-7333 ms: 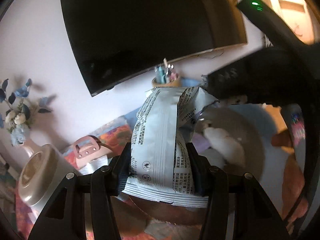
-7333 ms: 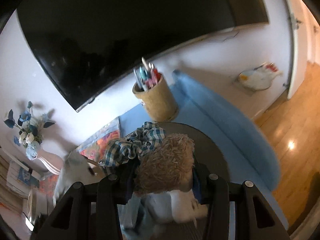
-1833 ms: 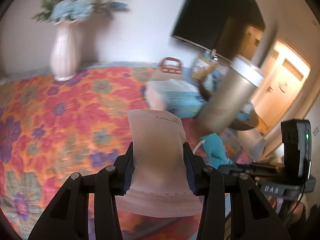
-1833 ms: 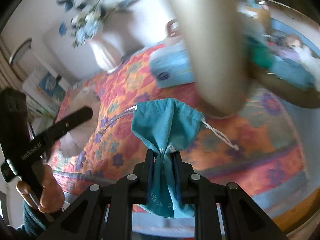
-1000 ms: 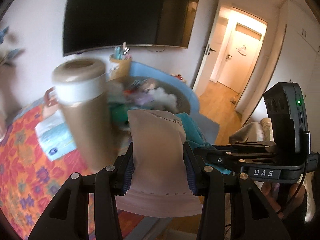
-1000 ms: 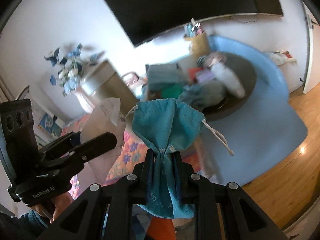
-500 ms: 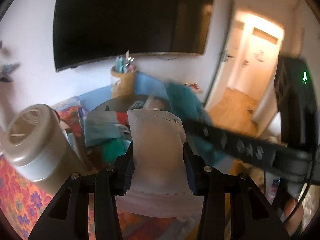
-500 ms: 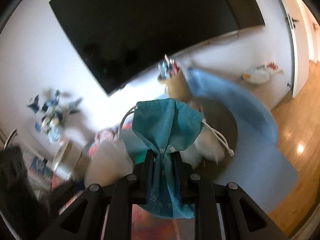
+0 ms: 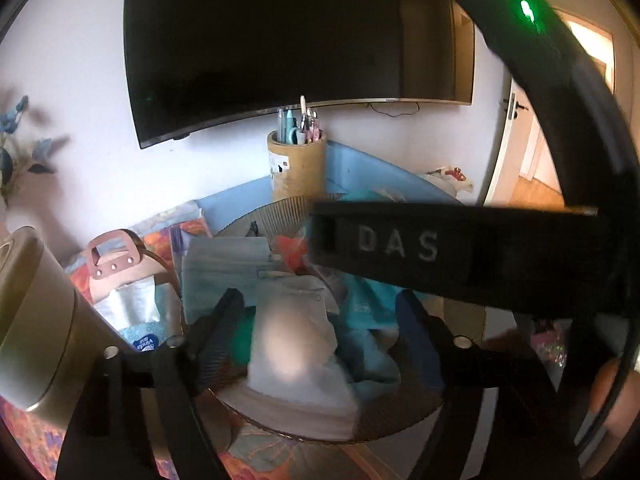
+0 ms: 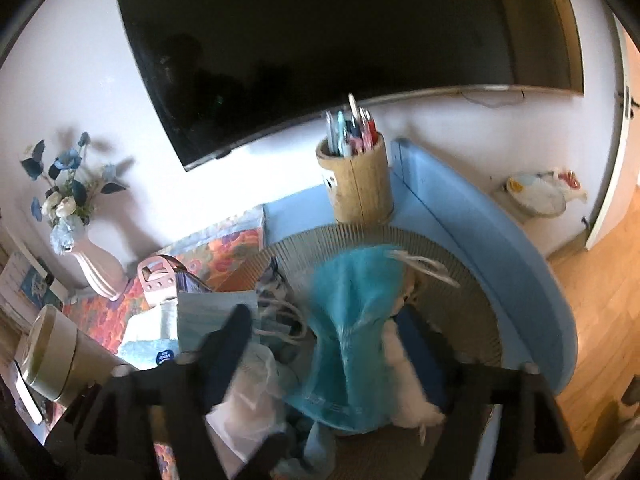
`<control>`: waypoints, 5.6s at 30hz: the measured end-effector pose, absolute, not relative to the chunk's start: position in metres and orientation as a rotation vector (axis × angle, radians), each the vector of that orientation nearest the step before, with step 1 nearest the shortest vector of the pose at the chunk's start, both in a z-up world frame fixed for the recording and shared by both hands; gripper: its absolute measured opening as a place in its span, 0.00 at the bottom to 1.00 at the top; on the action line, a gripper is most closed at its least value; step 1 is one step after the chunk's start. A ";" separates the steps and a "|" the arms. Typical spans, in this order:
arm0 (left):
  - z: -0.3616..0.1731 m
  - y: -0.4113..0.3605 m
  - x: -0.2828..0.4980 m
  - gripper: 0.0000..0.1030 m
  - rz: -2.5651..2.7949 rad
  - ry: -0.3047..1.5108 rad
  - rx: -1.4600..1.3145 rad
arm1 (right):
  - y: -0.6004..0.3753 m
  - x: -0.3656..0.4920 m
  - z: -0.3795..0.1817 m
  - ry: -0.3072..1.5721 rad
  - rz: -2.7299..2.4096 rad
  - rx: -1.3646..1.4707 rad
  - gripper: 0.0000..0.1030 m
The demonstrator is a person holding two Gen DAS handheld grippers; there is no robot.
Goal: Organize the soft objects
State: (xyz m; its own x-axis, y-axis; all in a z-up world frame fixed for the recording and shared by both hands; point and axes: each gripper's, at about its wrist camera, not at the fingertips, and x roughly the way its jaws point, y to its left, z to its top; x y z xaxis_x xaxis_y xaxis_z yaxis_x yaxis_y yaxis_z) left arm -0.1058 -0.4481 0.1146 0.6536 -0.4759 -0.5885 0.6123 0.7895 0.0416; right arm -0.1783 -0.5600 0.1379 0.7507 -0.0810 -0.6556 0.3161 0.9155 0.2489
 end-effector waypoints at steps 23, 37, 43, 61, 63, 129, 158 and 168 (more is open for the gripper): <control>0.132 -0.388 -0.216 0.80 -0.809 0.555 0.345 | -0.535 -0.321 0.146 0.493 -0.214 0.651 0.82; 0.158 -0.155 -0.170 0.80 -0.610 0.662 0.180 | -0.357 -0.260 0.113 0.802 0.210 0.388 0.91; 0.159 -0.062 -0.129 0.80 -0.376 0.632 0.050 | -0.267 -0.198 0.106 0.848 0.292 0.249 0.91; 0.073 -0.011 0.001 0.81 0.014 0.615 0.017 | -0.170 -0.042 0.081 0.675 -0.001 0.029 0.91; 0.062 -0.010 0.005 0.81 0.038 0.620 0.047 | -0.169 -0.036 0.073 0.673 0.005 0.024 0.91; 0.032 -0.004 0.023 0.81 -0.001 0.756 0.030 | -0.165 -0.022 0.039 0.765 0.022 0.048 0.91; 0.031 -0.005 0.025 0.81 0.002 0.767 0.054 | -0.166 -0.022 0.037 0.769 0.020 0.045 0.91; 0.028 -0.006 0.026 0.81 0.010 0.777 0.074 | -0.166 -0.021 0.038 0.770 0.020 0.046 0.91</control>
